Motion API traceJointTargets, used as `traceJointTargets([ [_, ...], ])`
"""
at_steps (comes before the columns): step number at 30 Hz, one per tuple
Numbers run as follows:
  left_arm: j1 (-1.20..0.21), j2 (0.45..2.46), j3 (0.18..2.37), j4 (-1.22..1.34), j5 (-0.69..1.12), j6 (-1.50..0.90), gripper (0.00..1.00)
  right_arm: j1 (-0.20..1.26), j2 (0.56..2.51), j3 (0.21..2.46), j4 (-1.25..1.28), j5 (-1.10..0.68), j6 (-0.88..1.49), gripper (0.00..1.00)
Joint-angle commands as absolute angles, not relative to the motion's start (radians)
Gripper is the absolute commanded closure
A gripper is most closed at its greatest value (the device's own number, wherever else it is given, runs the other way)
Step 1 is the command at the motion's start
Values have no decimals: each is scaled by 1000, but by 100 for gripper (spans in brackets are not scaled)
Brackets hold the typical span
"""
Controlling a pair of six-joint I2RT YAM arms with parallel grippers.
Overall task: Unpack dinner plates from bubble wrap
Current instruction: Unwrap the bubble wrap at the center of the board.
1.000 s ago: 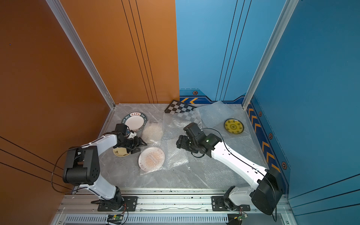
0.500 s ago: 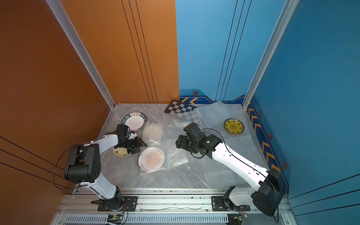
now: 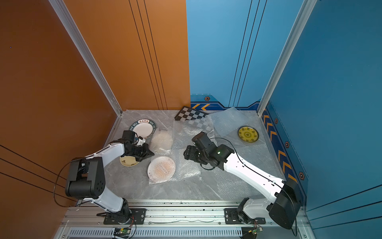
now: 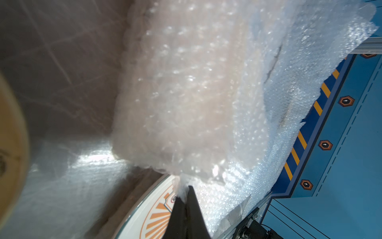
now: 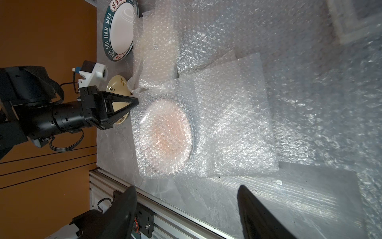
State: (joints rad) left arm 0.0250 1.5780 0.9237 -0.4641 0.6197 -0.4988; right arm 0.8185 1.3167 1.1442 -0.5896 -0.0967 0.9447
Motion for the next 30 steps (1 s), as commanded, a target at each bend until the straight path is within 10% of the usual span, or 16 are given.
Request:
traceJointTargets([
  [1, 14, 1498, 916, -468, 684, -521, 100, 842, 1331, 1144, -574, -57, 969, 22],
  [17, -528, 983, 644, -371, 780, -687, 100, 930, 1283, 1208, -581, 68, 1052, 22],
  [30, -822, 1033, 500, -139, 618, -813, 100, 1060, 1457, 1193, -651, 10, 1165, 24],
])
